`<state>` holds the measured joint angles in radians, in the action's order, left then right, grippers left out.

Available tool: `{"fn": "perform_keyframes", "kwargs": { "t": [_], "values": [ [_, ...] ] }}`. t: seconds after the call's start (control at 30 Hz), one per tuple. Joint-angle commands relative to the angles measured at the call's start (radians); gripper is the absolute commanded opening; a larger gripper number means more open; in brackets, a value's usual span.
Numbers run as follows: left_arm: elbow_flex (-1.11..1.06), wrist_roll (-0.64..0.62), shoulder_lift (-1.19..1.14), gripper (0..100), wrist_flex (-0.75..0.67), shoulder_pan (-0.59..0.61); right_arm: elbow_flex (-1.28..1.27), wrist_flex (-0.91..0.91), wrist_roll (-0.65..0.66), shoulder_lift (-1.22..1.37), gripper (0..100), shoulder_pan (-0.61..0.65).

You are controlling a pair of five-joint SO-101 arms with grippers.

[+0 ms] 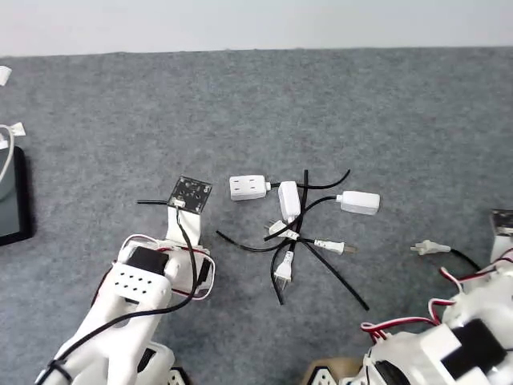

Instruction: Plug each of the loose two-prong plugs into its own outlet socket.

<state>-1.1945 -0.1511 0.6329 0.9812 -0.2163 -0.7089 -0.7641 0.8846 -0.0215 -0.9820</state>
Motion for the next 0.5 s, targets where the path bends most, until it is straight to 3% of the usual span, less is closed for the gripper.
{"fn": "perform_keyframes", "kwargs": {
  "t": [0.0,0.13,0.33,0.47],
  "values": [
    [-0.027,0.026,-0.014,4,0.034,0.009,0.008,0.007,0.021,-0.051,1.0,-0.007],
    [-0.028,0.031,-0.014,4,0.034,0.008,0.031,0.007,-0.026,-0.068,1.0,-0.007],
    [-0.03,0.031,-0.014,4,0.031,0.003,0.074,-0.062,-0.442,-0.157,1.0,-0.056],
    [-0.031,0.031,-0.014,4,0.028,0.008,0.041,-0.053,-0.571,-0.157,1.2,-0.059]
  ]
}}
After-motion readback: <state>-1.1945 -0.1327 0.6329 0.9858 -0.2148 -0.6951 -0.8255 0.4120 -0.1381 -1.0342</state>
